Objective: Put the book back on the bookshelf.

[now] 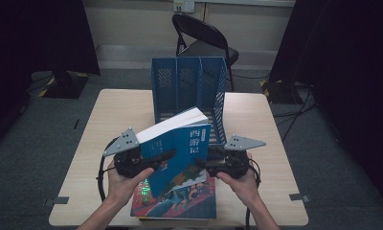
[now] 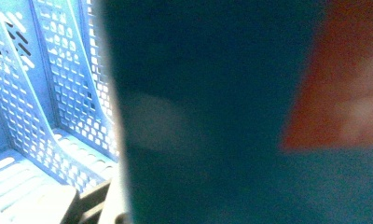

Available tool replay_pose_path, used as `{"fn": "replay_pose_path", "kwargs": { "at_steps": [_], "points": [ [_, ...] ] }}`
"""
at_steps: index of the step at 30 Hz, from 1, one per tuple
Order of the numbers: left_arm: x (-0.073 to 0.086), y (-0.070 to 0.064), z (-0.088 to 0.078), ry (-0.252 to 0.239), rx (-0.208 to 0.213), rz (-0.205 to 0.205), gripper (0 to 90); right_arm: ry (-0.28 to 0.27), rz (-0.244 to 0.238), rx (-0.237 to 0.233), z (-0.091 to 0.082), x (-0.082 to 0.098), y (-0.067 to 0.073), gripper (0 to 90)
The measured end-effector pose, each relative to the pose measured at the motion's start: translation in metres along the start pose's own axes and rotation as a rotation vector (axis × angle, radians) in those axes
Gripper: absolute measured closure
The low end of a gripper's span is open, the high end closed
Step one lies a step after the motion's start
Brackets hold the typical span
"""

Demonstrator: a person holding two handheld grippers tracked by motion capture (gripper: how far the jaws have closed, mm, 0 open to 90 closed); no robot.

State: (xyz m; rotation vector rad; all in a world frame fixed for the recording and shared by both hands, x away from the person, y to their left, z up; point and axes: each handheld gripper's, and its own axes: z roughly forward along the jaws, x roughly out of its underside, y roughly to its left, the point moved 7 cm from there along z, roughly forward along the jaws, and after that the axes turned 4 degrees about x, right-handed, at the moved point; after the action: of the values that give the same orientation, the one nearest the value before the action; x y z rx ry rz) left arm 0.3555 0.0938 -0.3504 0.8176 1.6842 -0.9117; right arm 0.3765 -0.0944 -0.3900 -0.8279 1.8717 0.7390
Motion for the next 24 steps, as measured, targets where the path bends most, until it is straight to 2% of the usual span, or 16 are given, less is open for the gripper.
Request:
{"fn": "replay_pose_path", "kwargs": {
  "at_steps": [2,3,8,13,15,18,24],
  "points": [
    [0.0,-0.002,-0.003,0.001,-0.001,0.007,61.2,0.001,0.006,0.01,-0.005,0.002,-0.002,38.6],
    [0.001,0.0,-0.005,0.01,-0.016,0.01,61.2,0.0,0.013,0.017,-0.009,0.005,-0.004,38.5],
    [-0.001,0.005,-0.009,0.012,-0.03,-0.017,61.2,0.019,0.034,0.053,-0.022,0.022,-0.014,36.9],
    [-0.002,0.009,-0.014,0.027,-0.05,0.0,61.3,0.041,0.078,0.084,-0.035,0.043,-0.026,35.0],
    [-0.001,0.013,-0.017,0.02,-0.072,-0.022,61.3,0.056,0.095,0.103,-0.04,0.055,-0.033,34.2],
    [0.001,0.017,-0.021,0.011,-0.07,-0.057,61.4,0.074,0.115,0.127,-0.045,0.068,-0.04,33.8],
    [-0.001,0.019,-0.026,0.027,-0.072,-0.055,61.4,0.087,0.151,0.15,-0.047,0.08,-0.052,33.8]
  ]
}}
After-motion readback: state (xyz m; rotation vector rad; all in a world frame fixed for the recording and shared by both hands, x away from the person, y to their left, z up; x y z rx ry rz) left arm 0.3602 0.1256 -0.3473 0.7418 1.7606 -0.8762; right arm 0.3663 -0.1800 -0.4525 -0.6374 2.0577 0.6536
